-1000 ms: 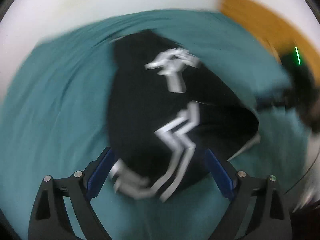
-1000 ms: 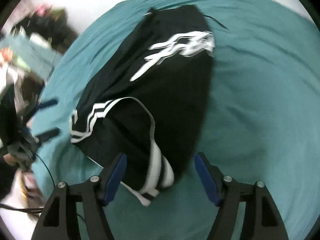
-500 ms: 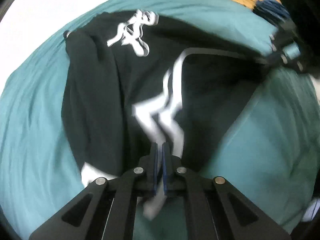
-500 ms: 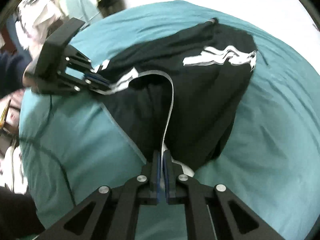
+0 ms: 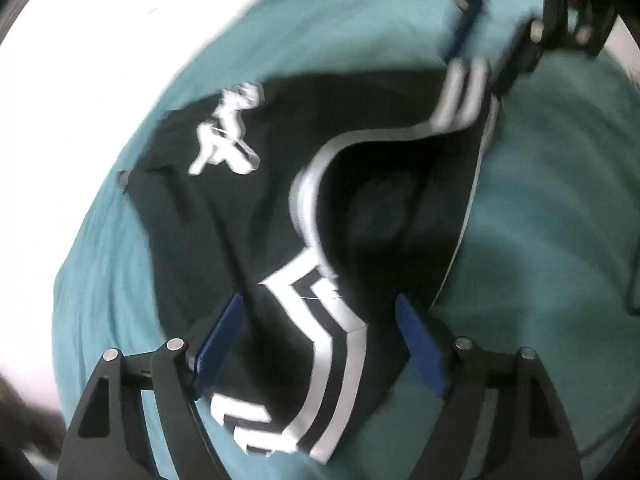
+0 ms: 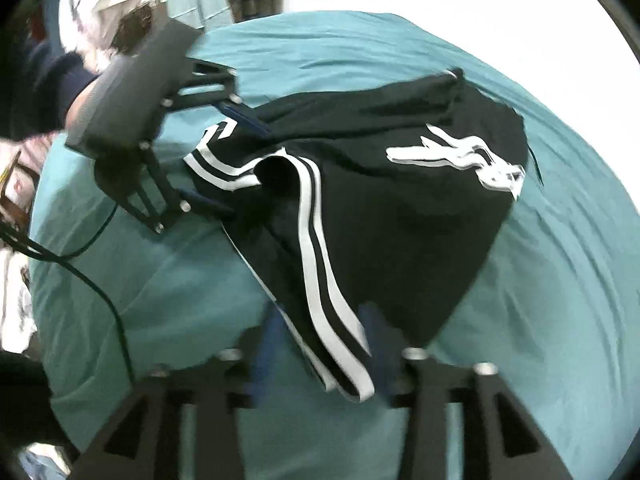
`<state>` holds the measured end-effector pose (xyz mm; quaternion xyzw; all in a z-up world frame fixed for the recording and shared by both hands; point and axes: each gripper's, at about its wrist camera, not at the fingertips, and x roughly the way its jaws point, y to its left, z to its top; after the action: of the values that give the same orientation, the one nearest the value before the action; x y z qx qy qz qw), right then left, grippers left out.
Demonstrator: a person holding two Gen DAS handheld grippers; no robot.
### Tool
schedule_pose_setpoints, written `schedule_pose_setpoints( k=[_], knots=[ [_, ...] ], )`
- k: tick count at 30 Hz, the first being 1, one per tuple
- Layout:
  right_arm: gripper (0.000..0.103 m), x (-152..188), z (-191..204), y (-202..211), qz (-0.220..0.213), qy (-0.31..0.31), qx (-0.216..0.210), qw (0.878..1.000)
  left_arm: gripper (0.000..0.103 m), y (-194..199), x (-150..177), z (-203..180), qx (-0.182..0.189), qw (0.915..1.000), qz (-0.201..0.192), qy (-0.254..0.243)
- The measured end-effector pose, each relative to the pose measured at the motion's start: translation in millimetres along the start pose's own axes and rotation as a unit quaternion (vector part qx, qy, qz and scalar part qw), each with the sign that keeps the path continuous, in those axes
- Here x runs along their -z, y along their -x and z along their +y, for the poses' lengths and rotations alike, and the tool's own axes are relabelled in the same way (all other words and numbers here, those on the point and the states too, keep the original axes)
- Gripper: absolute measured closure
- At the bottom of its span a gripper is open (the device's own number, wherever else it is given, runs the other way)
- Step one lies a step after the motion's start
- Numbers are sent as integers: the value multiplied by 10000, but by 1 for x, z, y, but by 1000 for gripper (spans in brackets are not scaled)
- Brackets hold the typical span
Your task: Fold clothes
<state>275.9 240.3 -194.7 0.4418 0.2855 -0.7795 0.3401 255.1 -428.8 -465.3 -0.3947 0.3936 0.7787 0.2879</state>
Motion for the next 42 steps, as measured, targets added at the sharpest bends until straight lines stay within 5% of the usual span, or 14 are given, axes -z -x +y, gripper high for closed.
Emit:
schedule_pose_setpoints(
  k=[2,3,7,14,17,19,20,23,26,31,33,35,40,42],
  knots=[
    [68,0,3,-17,213,198,162,9994,24,-5,1,9,231,9996,25,147],
    [99,2,-3,-19,208,-19,57,9998,33,-6,4,14,322,9992,73,233],
    [102,11,-18,-15,18,-558,52,9984,76,7,39,19,513,9971,236,506],
    [101,34,-7,-19,576,-347,-543,9963,90,23,76,22,515,9936,499,875],
    [99,22,-37,-8,695,-1227,-963,9853,78,35,68,39,227,9902,469,1293],
    [92,8,-64,-2,676,-1807,-986,9762,13,43,52,60,-249,9852,405,1648],
    [79,-1,-78,-1,672,-2062,-932,9717,6,42,40,74,-561,9813,352,1810],
    [37,-39,-138,-18,461,-2704,-808,9582,4,29,1,119,-1301,9650,200,2267],
    [37,-78,-199,-36,238,-3327,-682,9403,4,-8,-38,168,-1266,9483,220,2902],
    [35,-112,-276,-73,151,-4057,-702,9112,6,-79,-80,216,-376,9360,135,3498],
    [35,-102,-274,-79,158,-4315,-1292,8927,4,-66,-78,209,-165,9389,-171,3434],
    [35,-98,-245,-74,172,-4006,-1795,8984,4,-38,-58,189,-307,9459,-249,3221],
    [34,-97,-163,-60,492,-2751,-1069,9542,4,-13,-30,126,-305,9784,6,2047],
    [34,-87,-141,-70,712,-2713,-996,9547,4,-19,-29,103,-174,9884,145,1503]
  ],
)
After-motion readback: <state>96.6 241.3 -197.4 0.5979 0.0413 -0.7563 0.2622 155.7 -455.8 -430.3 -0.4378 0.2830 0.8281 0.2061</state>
